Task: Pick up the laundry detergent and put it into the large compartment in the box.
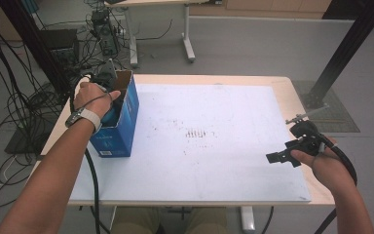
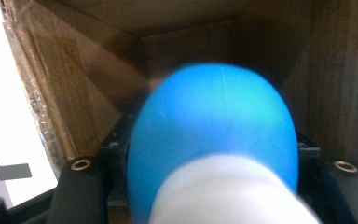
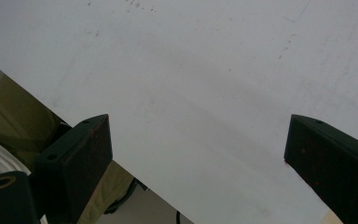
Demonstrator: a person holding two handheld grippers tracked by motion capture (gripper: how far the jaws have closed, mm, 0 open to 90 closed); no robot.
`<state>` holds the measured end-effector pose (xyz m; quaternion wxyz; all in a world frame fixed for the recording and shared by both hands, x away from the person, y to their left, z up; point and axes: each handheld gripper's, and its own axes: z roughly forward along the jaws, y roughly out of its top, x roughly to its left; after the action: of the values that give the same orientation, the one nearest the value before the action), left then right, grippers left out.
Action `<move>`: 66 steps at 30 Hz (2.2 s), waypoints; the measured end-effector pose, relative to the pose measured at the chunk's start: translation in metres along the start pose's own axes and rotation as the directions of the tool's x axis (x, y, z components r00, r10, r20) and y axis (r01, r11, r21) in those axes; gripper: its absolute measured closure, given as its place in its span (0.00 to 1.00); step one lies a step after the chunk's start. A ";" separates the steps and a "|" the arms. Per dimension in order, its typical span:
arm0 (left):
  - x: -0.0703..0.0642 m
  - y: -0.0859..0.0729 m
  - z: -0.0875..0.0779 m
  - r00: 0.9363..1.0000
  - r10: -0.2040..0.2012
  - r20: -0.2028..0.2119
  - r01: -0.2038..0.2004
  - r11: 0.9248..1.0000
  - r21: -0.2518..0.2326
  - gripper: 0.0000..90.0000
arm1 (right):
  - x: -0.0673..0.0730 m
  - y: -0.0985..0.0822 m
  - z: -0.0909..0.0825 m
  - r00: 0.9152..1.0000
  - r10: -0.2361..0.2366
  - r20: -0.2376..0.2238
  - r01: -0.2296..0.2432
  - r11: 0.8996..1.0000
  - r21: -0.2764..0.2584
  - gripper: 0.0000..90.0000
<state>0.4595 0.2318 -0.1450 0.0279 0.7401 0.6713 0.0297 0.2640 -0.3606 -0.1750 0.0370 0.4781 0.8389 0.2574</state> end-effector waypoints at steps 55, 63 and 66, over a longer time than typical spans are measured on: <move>0.013 -0.014 -0.051 0.997 0.041 0.060 -0.037 0.998 -0.057 0.14 | 0.015 0.008 -0.004 0.999 -0.043 -0.004 0.043 0.999 -0.007 0.09; 0.011 -0.016 -0.067 0.997 0.054 0.050 -0.050 0.996 -0.072 0.12 | 0.017 0.007 -0.006 0.999 -0.043 -0.002 0.043 0.999 -0.010 0.09; 0.010 -0.016 -0.075 0.996 0.072 0.050 -0.068 0.995 -0.074 0.11 | 0.016 0.007 -0.007 0.999 -0.042 -0.001 0.042 0.999 -0.011 0.09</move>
<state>0.4387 0.2434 -0.0712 0.0711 0.7623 0.6423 0.0355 0.2583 -0.3470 -0.1632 0.0446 0.4599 0.8474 0.2614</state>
